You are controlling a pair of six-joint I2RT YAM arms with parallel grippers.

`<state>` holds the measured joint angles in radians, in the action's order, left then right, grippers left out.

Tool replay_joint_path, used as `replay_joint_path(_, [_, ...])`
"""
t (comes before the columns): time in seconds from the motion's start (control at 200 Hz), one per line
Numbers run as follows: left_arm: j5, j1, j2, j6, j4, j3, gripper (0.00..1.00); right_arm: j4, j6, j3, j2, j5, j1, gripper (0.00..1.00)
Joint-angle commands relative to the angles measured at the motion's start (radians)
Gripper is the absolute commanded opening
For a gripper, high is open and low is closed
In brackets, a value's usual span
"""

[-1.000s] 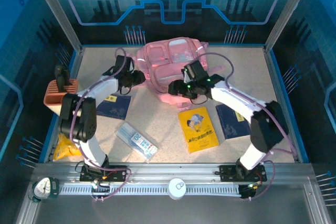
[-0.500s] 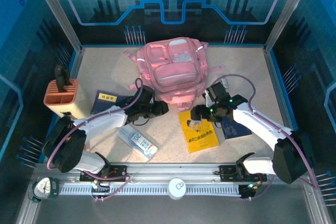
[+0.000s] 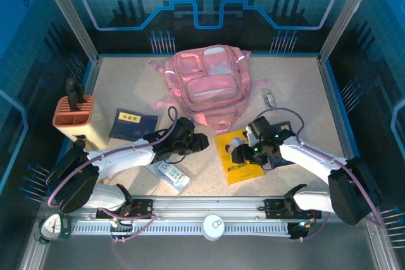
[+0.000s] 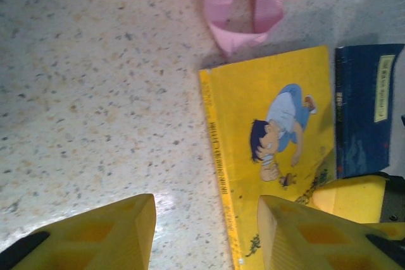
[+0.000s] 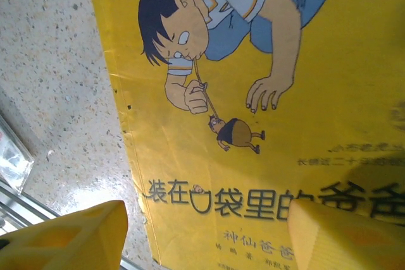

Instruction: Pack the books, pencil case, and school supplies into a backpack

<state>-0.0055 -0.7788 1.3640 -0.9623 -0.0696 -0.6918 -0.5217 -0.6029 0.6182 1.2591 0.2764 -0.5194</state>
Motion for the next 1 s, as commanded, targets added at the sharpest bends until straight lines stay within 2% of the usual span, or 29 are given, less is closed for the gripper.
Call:
replay_joint_path(0.0, [-0.034,-0.009,-0.024,-0.026,0.007,0.033,0.47,0.083,-0.037,-0.025,0.039,0.028,-0.032,0.67])
replay_joint_path(0.135, [-0.033,-0.009,-0.041,0.000,0.012,0.054,0.49,0.165,-0.105,-0.042,0.053,0.002,-0.105,0.68])
replay_joint_path(0.31, [-0.082,0.002,-0.051,0.040,-0.090,0.035,0.53,0.283,-0.222,-0.013,0.078,-0.037,-0.221,0.70])
replay_joint_path(0.455, [-0.001,0.000,-0.027,0.054,-0.043,0.026,0.54,0.273,-0.225,0.028,0.065,-0.073,-0.243,0.73])
replay_joint_path(0.53, [0.020,-0.012,-0.005,0.053,-0.050,0.000,0.54,0.191,-0.204,0.031,-0.002,-0.161,-0.242,0.78])
replay_joint_path(0.655, [-0.008,-0.061,0.030,0.051,-0.042,-0.029,0.54,0.087,-0.137,0.011,-0.122,-0.246,-0.201,0.83])
replay_joint_path(0.81, [-0.009,-0.089,0.059,-0.003,0.038,-0.022,0.54,-0.016,-0.084,-0.026,-0.263,-0.233,-0.092,0.91])
replay_joint_path(0.886, [-0.033,-0.102,0.063,-0.007,0.045,-0.023,0.54,-0.063,-0.061,-0.043,-0.308,-0.235,-0.030,1.00])
replay_joint_path(0.996, [-0.051,-0.109,0.076,-0.035,0.036,-0.030,0.54,-0.093,-0.044,-0.065,-0.316,-0.184,0.043,1.00])
